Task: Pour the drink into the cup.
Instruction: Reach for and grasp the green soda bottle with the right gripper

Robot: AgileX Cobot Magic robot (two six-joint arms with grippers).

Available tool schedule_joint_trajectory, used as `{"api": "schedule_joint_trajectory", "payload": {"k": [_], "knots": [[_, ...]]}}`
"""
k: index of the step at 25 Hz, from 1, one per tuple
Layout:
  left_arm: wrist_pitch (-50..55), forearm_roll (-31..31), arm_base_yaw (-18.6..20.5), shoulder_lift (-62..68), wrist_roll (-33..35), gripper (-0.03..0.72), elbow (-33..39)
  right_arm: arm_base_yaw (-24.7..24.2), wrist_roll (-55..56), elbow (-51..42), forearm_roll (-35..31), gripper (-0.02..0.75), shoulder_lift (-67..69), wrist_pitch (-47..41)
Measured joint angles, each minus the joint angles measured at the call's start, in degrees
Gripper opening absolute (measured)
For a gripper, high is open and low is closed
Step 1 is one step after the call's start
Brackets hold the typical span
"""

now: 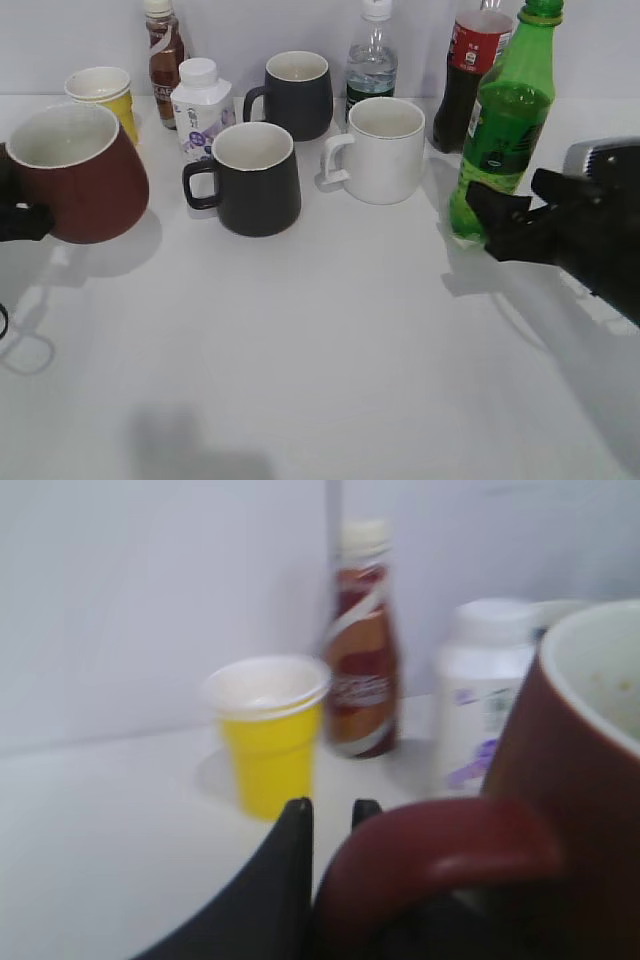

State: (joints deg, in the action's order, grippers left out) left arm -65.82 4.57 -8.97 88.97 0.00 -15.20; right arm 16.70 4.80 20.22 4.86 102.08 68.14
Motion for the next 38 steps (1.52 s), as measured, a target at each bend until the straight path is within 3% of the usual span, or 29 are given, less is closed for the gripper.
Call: {"api": "schedule_joint_trajectory", "payload": {"k": [8,13,20,28,32,38], "knots": [[8.6,5.0,-0.1,-8.0,-0.7,0.087,0.3,0.0,-1.1,6.5,-0.6,0.619,3.1,-0.3],[10.1,10.6,-0.1,-8.4,-6.2,0.086,0.3,0.0,-1.4,10.9,-0.6,0.603,3.4,-5.4],[10.6,15.6,-0.1,-8.4,-7.7,0.086,0.3,0.0,-1.4,14.6,-0.6,0.582,7.2,-6.0],[10.6,20.5,-0.1,-8.4,-10.6,0.086,0.3,0.0,-1.4,16.4,-0.9,0.453,8.9,-5.4],[10.6,22.8,-0.2,-8.4,-11.0,0.086,0.3,0.0,-1.7,16.4,-1.4,0.445,9.0,-5.2],[10.7,23.4,-6.3,-8.1,-11.2,0.085,-0.1,0.0,-6.1,16.3,-2.8,0.44,8.3,-5.2]]}}
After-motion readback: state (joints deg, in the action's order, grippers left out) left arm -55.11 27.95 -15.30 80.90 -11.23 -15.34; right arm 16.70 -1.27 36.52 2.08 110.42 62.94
